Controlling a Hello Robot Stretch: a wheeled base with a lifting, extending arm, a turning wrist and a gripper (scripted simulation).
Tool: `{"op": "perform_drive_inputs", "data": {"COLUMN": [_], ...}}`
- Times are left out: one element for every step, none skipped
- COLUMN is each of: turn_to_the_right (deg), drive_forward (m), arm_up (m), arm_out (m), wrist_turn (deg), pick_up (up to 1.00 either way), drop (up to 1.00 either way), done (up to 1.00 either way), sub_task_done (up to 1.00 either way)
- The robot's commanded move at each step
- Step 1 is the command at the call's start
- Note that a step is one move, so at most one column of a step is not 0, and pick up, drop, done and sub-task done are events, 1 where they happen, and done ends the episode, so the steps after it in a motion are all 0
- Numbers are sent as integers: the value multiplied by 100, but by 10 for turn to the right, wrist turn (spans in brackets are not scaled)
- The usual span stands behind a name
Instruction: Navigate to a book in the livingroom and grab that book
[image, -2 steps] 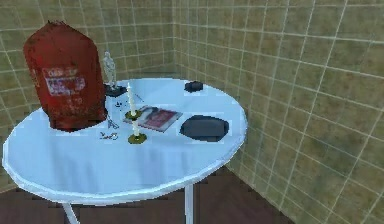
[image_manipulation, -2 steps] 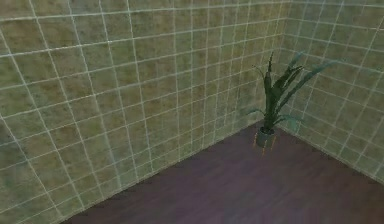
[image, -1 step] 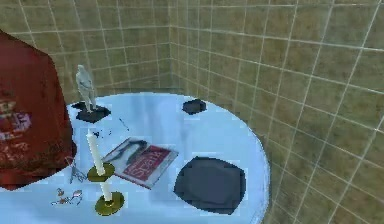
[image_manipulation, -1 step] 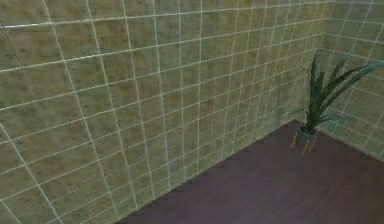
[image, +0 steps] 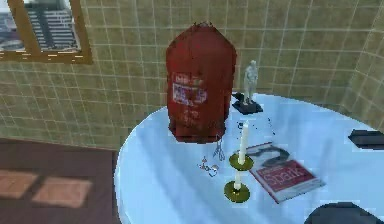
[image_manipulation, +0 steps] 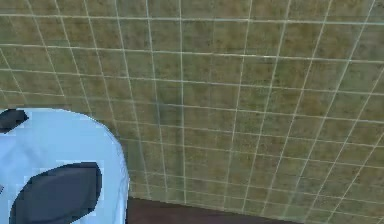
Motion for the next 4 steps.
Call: {"op": "perform_drive_inputs", "data": {"turn_to_the_right": [-450, -150, 0, 0], "drive_forward": [0, 0, 0, 0], "arm_up": [0, 0, 50, 38], "arm_out": [0, 0, 0, 0], "wrist_turn": [0, 0, 0, 0], "pick_up": [0, 0, 0, 0], "drop": [0, 0, 0, 0], "done": [0, 0, 0, 0], "sub_task_done": [0, 0, 0, 0]}}
